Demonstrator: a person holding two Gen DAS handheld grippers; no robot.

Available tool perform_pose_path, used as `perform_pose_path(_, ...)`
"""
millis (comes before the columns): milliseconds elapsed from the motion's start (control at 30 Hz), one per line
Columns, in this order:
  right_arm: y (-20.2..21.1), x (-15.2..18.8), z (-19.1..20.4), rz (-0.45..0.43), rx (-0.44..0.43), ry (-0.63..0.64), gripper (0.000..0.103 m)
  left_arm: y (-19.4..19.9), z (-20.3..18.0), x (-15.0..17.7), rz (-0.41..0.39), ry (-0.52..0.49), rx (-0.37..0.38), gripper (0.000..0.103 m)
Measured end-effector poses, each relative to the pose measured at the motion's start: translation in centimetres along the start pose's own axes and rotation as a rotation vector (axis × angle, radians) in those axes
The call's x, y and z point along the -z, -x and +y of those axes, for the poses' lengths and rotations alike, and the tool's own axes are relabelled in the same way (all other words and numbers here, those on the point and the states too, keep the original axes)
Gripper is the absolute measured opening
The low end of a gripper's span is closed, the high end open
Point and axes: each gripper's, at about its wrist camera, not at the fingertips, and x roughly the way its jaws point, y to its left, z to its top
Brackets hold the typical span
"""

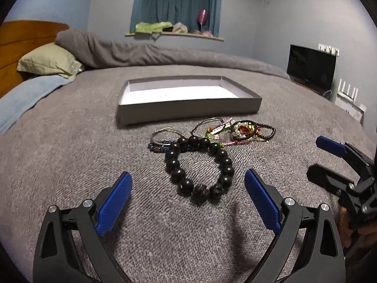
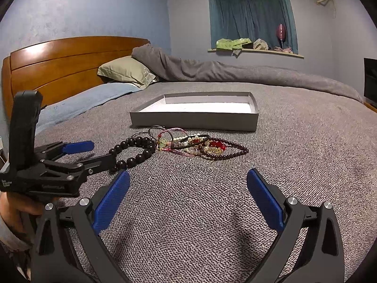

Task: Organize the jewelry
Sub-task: 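Move left tool to black bead bracelet while right tool grasps brown bead bracelet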

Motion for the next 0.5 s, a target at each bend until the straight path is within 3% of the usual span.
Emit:
perform_pose_path(300,-1.1,-0.5,-1.1,0.068,0.001,-0.062,0.098,-3.2,1.3,-0.9,0.111,0.062,-0.009,0.069)
perform_pose_path(400,-1.6,-0.9,-1.3,0.095,0.001,-0.068,0.098,-3.5,1.7,-0.5,0.13,0.083,0.002,0.068)
perform_pose_path(500,-2.2,-1.4,-1.3,0.113,0.018,-0.049,0.086,-3.6,2.0,-0.4,0.139,0.097,0.014,0.068)
